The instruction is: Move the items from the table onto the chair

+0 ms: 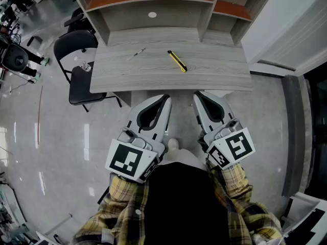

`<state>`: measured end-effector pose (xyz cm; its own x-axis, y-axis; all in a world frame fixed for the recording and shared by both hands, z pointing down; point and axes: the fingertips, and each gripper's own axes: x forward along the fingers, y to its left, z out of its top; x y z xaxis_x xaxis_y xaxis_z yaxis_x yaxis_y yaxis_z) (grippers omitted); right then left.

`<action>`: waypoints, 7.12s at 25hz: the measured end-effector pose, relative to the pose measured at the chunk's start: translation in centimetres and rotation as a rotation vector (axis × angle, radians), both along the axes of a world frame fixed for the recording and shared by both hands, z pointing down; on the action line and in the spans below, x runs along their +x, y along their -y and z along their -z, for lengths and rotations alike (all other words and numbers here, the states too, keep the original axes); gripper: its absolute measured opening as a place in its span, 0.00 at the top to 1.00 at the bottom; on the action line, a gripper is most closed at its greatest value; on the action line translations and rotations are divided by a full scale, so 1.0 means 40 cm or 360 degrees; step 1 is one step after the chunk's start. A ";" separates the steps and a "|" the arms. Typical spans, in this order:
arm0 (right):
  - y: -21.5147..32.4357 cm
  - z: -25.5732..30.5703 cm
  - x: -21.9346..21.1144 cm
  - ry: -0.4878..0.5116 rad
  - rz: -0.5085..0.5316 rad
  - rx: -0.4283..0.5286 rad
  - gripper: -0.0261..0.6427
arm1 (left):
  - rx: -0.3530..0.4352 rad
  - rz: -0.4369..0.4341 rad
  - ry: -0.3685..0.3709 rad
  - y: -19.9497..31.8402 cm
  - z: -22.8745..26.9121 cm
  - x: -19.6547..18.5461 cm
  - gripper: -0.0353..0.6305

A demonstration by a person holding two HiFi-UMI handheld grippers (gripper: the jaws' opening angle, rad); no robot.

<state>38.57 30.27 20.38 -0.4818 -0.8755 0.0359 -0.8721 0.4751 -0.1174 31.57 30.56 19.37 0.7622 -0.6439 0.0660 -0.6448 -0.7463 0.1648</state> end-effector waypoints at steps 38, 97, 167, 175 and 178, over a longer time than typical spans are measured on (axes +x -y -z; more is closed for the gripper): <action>0.371 -0.081 -0.183 0.0006 -0.0029 -0.0096 0.94 | -0.0057 0.0113 0.0039 0.425 -0.042 -0.248 0.94; 0.750 -0.941 0.110 -0.0620 0.0094 -0.1408 0.69 | -0.0374 -0.0022 0.0174 0.774 -0.305 -0.168 0.94; 0.990 -1.168 -1.673 -0.0477 0.0583 -0.1220 0.77 | -0.0587 0.0853 -0.0095 0.807 -0.582 -1.512 0.94; 1.045 -1.495 -1.698 -0.0629 0.0561 -0.1283 0.77 | -0.0783 0.0848 -0.0156 0.830 -0.753 -1.537 0.94; 1.069 -1.592 -1.689 -0.0706 0.0542 -0.1305 0.77 | -0.0860 0.0868 -0.0163 0.830 -0.810 -1.560 0.94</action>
